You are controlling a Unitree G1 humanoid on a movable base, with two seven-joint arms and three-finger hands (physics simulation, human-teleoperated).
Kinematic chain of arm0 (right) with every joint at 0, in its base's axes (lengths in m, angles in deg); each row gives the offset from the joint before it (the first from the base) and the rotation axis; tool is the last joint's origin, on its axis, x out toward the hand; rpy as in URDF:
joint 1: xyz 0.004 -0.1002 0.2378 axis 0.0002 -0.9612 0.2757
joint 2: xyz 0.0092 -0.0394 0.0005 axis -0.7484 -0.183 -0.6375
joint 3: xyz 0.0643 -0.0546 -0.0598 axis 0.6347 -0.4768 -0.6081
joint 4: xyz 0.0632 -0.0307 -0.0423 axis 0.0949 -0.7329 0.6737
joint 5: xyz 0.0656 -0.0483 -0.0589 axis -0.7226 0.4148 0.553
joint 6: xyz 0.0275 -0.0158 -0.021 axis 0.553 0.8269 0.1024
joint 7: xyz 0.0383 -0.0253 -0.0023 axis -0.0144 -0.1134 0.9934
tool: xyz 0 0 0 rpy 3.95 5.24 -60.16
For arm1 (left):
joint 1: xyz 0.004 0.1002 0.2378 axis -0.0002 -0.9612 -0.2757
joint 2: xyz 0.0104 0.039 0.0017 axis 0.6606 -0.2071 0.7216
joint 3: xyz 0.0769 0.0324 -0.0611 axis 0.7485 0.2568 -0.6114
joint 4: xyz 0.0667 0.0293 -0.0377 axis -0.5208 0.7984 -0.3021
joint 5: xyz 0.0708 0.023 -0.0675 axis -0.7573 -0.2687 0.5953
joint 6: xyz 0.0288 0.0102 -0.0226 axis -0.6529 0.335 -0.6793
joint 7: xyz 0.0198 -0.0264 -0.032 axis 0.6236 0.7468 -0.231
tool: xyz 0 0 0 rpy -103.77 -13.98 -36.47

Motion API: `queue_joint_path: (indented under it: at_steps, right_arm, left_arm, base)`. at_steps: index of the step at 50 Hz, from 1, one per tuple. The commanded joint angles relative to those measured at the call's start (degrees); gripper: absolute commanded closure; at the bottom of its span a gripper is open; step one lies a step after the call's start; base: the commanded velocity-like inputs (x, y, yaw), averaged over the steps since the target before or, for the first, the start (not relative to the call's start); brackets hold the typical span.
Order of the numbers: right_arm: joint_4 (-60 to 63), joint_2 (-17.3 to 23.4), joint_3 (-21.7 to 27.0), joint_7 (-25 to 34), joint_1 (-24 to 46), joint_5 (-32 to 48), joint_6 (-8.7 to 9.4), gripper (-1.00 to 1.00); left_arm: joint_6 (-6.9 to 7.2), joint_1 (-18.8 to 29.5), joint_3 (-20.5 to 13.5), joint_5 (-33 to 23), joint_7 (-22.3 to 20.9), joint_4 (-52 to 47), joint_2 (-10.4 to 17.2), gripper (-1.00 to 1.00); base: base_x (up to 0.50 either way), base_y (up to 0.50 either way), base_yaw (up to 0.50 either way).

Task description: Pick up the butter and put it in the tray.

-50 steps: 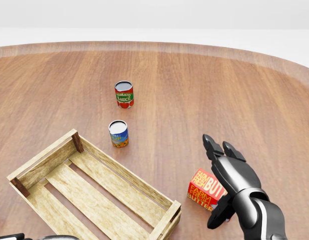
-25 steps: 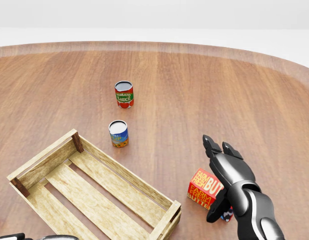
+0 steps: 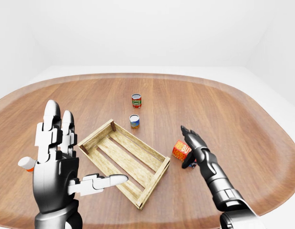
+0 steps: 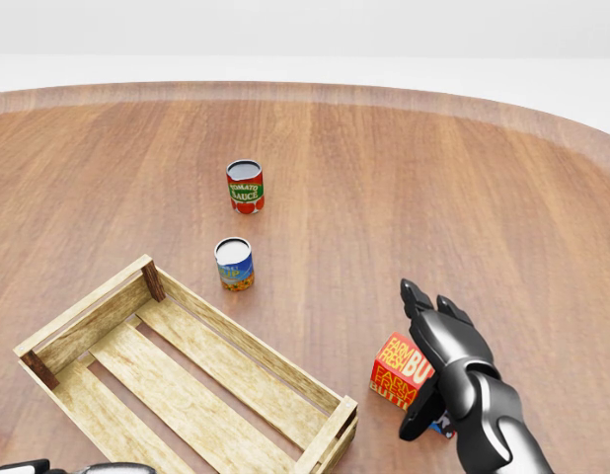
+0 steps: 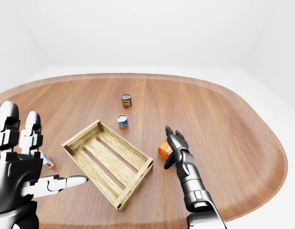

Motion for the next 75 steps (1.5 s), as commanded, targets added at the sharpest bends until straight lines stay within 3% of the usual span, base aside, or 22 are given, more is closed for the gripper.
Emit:
queue_joint_path:
  at_steps: [1, 31, 69, 71, 72, 73, 74, 75]
  right_arm:
    - [-7.8, -0.2, -0.6, -3.3, 2.5, -2.5, 0.00, -1.00]
    - [-25.0, 1.1, -1.0, -8.7, 8.3, -7.1, 0.00, -1.00]
    - [-33.2, 0.8, -1.7, -12.2, 12.0, -10.5, 0.00, -1.00]
    - [-33.6, 0.7, -1.7, -12.2, 12.1, -10.5, 0.00, -0.63]
    - [-33.9, 0.7, -1.8, -12.1, 12.1, -10.4, 0.00, -0.38]
    - [-34.2, 0.6, -2.0, -12.1, 12.2, -10.3, 0.00, 0.00]
    - [-34.2, 0.6, -2.0, -12.1, 12.2, -10.3, 0.00, 0.00]
    - [-34.1, 0.6, -2.0, -12.1, 12.2, -10.2, 0.00, 0.50]
  left_arm:
    - [0.00, 0.0, -0.2, 0.1, -0.1, 0.3, 0.0, -1.00]
    - [0.00, 0.2, 0.1, -0.1, 0.1, 1.2, 0.1, -1.00]
    - [0.00, 0.6, -0.2, 0.1, 0.1, 2.3, 0.1, -1.00]
    - [0.00, 0.6, -0.3, 0.1, 0.1, 2.4, 0.1, -1.00]
    - [0.00, 0.6, -0.3, 0.2, 0.1, 2.4, 0.1, -1.00]
    - [0.00, 0.6, -0.4, 0.3, 0.1, 2.4, 0.1, -1.00]
    - [0.00, 0.6, -0.4, 0.3, 0.1, 2.4, 0.1, -1.00]
    - [0.00, 0.6, -0.4, 0.3, 0.0, 2.4, 0.1, -1.00]
  base:
    - [0.00, 0.00, 0.00]
    - [0.00, 0.00, 0.00]
    - [0.00, 0.00, 0.00]
    - [0.00, 0.00, 0.00]
    - [0.00, 0.00, 0.00]
    - [0.00, 0.00, 0.00]
    - [0.00, 0.00, 0.00]
    - [0.00, 0.00, 0.00]
